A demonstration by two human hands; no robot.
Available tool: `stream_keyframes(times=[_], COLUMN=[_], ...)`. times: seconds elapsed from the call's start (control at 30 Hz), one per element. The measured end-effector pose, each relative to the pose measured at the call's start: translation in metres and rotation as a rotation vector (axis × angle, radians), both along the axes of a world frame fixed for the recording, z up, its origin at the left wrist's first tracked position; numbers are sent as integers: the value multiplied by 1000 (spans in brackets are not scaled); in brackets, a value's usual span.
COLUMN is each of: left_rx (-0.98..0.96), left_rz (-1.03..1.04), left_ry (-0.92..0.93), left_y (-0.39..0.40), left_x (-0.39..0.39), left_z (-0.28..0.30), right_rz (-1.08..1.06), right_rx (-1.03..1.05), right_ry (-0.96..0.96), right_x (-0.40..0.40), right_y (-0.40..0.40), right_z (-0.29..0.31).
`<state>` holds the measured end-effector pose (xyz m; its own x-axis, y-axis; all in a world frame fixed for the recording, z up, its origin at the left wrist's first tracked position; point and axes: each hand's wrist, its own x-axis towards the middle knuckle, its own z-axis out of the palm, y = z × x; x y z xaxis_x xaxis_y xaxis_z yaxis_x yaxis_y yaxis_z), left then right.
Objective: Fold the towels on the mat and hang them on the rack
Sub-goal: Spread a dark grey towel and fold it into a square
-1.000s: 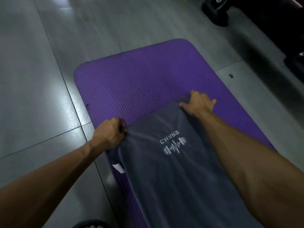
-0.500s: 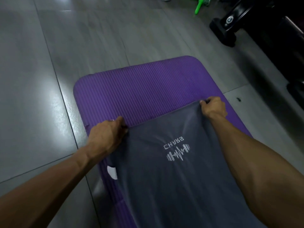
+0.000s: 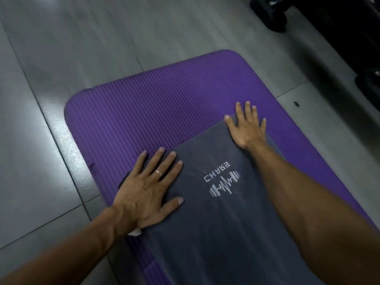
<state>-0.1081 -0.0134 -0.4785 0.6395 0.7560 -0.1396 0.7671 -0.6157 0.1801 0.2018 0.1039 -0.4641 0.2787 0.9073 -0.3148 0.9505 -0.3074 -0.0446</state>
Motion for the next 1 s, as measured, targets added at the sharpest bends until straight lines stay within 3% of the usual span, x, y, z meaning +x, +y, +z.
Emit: stream_keyframes(times=[0.1, 0.27, 0.33, 0.4, 0.47, 0.57, 0.7, 0.8, 0.87, 0.93, 1.0], left_rx=[8, 45, -1, 17, 58, 63, 136, 153, 57, -39, 10], left_rz=[-31, -255, -257, -242, -228, -235, -574, -883, -857, -661, -554], left_ry=[19, -106, -58, 38, 55, 28, -27, 12, 70, 104, 92], left_y=[0, -1, -2, -2, -2, -4, -14, -34, -57, -81, -96], left_x=[8, 88, 117, 128, 129, 135, 163, 213, 254, 286, 298], left_z=[10, 19, 15, 8, 5, 10, 21, 32, 34, 23, 9], right_rz=[15, 12, 77, 123, 13, -158, -200, -234, -310, -293, -321], right_rx=[16, 407, 354, 143, 36, 48, 332, 339, 245, 118, 79], right_ry=[49, 195, 126, -4, -79, 10, 128, 17, -35, -43, -53], right_x=[0, -13, -6, 21, 54, 72, 53, 68, 90, 121, 157], right_y=[4, -116, -175, -203, -193, -160, -218, -319, -374, -410, -423], right_z=[10, 26, 19, 8, 2, 8, 31, 28, 20, 11, 3])
